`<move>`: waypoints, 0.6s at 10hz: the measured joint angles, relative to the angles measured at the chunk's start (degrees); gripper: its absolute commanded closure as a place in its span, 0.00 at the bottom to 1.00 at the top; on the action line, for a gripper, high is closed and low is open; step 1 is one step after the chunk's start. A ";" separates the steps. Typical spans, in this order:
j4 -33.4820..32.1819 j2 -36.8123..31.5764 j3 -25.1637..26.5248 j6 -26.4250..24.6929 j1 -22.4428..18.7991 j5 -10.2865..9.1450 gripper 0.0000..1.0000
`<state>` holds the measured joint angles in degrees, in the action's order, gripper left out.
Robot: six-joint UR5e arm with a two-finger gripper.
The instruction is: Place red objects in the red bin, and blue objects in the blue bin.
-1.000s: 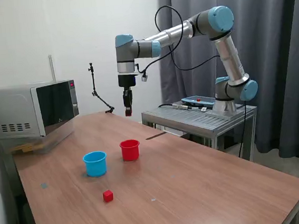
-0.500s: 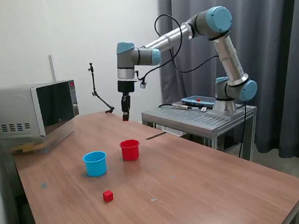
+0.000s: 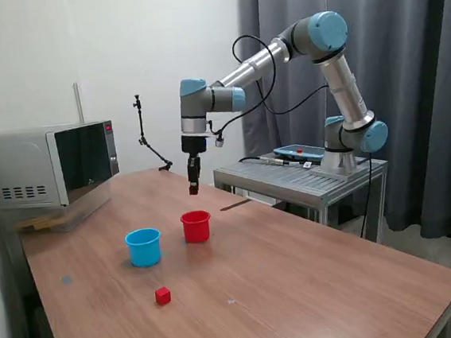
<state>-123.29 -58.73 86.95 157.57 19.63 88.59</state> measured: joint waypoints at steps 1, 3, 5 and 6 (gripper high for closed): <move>-0.68 0.57 0.25 0.16 -0.04 -0.04 1.00; -1.59 1.80 0.57 0.52 -0.28 -0.04 1.00; -2.28 2.83 0.88 0.67 -0.42 -0.07 1.00; -2.51 3.26 0.93 0.70 -0.44 -0.07 1.00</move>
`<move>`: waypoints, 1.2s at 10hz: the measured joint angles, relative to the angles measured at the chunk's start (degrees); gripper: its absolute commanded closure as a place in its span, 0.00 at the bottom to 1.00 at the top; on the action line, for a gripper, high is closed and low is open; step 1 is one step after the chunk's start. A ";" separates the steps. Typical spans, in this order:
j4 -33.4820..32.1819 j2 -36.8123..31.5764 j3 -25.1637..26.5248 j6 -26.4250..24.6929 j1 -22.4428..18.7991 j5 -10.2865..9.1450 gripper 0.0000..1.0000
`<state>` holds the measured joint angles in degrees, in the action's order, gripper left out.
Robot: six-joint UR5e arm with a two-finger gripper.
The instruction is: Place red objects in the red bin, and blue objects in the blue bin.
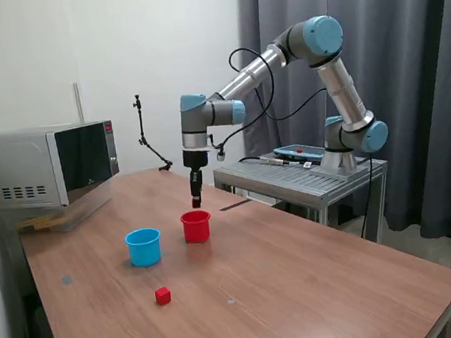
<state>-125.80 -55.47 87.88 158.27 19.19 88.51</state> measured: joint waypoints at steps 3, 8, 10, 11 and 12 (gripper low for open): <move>-0.12 0.96 0.08 0.02 -0.06 0.00 0.00; -0.06 1.47 -0.21 0.05 -0.08 -0.16 0.00; 0.08 1.53 -0.52 0.23 -0.09 -0.18 0.00; 0.26 1.56 -0.67 0.55 -0.11 -0.14 0.00; 0.43 1.57 -0.79 0.91 -0.11 -0.06 0.00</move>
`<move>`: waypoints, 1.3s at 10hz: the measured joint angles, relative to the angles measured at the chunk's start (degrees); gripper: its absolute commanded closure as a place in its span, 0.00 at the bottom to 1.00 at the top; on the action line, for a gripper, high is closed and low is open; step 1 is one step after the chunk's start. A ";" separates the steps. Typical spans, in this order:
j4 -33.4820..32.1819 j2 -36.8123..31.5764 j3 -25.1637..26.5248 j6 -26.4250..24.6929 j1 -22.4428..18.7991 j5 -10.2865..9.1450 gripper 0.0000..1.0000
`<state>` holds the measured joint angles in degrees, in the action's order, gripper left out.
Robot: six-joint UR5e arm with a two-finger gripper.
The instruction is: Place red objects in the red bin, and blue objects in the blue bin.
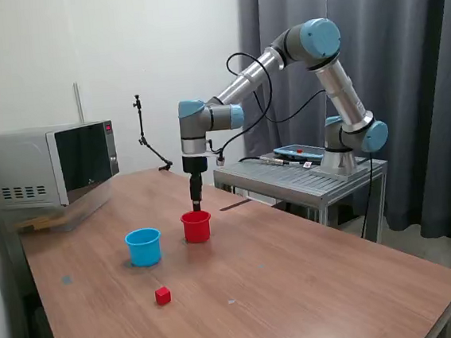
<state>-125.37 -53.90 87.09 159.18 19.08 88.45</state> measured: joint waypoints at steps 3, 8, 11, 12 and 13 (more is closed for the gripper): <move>1.14 -0.29 -0.27 0.37 -0.04 0.12 0.00; 8.15 -1.46 -5.67 0.41 -1.00 0.11 0.00; 12.09 -1.54 -10.49 0.38 -2.25 0.13 0.00; 13.55 -1.56 -12.18 0.37 -2.66 0.14 0.00; 15.57 -1.56 -13.83 0.38 -2.97 0.14 0.00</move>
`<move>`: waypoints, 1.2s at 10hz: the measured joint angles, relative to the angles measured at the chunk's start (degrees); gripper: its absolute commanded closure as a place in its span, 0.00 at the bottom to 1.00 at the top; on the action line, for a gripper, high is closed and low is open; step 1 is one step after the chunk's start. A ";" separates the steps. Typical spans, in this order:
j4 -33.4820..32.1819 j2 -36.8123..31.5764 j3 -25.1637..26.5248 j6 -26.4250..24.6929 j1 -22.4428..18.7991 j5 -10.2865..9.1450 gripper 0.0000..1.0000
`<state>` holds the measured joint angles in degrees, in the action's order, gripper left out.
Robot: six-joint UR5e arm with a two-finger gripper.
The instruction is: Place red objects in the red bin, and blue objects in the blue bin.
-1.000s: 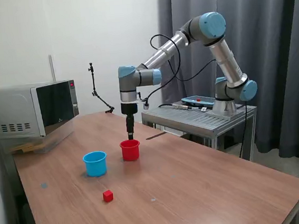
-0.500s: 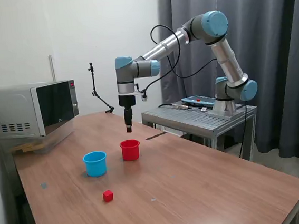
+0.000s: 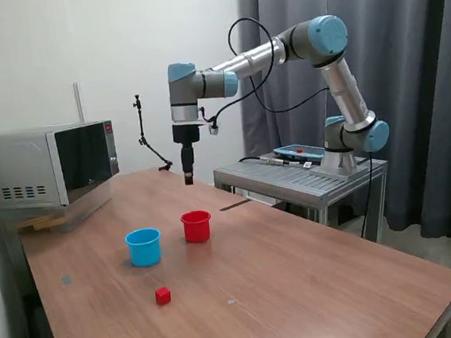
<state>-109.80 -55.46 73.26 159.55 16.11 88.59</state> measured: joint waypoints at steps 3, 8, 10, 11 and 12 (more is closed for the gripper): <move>3.78 -0.01 -4.43 0.03 -1.05 -0.07 0.00; 9.32 0.53 -12.25 0.03 -2.41 -0.30 0.00; 10.14 1.37 -15.67 0.07 -3.64 -0.34 0.00; 10.32 1.93 -17.14 0.34 -4.39 -0.35 0.00; 10.41 2.60 -18.39 1.34 -5.27 -0.35 0.00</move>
<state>-99.39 -52.85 54.86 160.89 10.84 88.24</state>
